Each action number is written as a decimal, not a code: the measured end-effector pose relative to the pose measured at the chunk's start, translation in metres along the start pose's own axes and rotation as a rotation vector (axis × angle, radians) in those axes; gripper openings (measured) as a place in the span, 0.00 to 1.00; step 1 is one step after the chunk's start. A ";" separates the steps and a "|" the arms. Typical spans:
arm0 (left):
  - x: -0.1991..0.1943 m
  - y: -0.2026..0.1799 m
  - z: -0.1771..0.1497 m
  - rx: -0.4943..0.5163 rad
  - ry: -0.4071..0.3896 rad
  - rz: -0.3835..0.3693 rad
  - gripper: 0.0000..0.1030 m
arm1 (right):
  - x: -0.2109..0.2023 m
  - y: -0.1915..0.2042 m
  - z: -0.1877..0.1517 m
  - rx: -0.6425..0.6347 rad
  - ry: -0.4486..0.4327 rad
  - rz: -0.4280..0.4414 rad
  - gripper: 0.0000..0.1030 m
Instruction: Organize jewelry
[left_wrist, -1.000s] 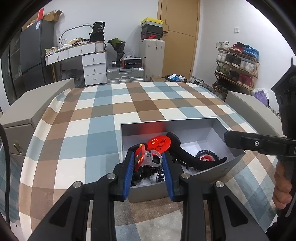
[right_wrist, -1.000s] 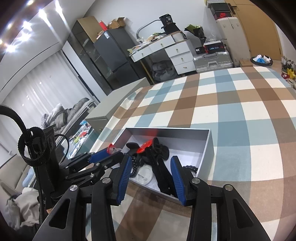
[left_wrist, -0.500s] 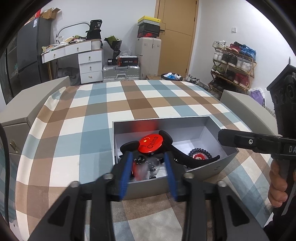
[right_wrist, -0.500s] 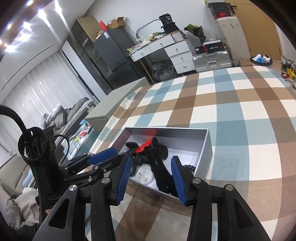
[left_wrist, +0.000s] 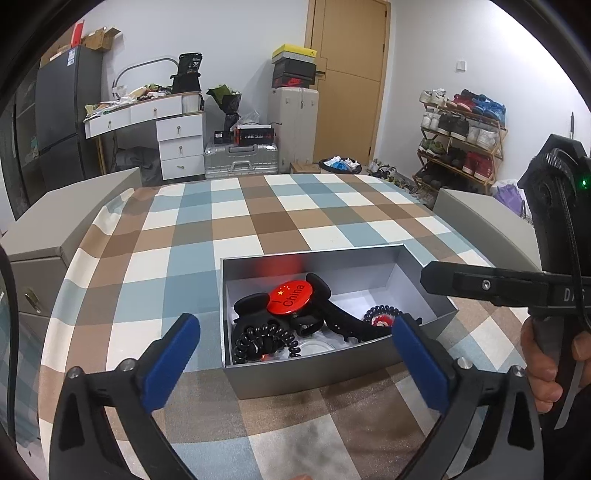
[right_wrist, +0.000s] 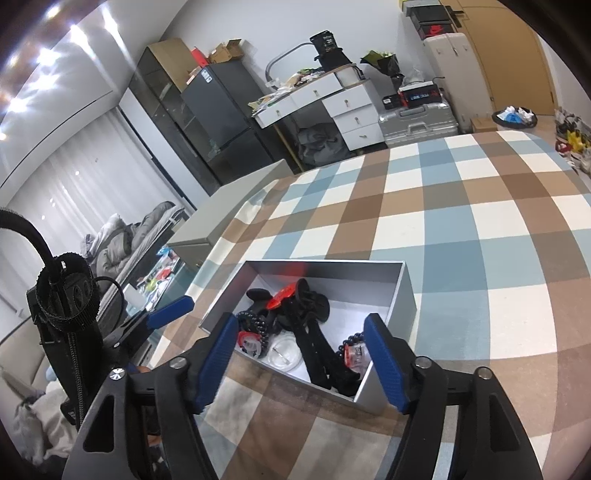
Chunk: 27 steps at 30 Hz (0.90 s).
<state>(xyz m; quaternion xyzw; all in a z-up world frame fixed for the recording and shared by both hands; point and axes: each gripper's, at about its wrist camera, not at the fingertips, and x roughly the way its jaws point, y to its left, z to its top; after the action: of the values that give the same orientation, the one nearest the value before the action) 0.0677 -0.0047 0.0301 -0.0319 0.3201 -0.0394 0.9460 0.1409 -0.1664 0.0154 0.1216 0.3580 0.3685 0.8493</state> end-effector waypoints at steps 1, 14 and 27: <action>0.000 0.000 0.000 -0.001 0.004 0.000 0.99 | -0.001 0.002 0.000 -0.008 -0.003 -0.002 0.75; -0.010 0.004 -0.005 -0.008 -0.030 0.016 0.99 | -0.012 0.015 -0.003 -0.072 -0.041 -0.094 1.00; -0.029 0.014 -0.022 -0.012 -0.156 0.094 0.99 | -0.036 0.030 -0.027 -0.204 -0.211 -0.200 1.00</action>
<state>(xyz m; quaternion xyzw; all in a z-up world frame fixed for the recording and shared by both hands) 0.0315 0.0112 0.0289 -0.0256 0.2466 0.0099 0.9687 0.0887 -0.1729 0.0286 0.0363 0.2380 0.3020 0.9224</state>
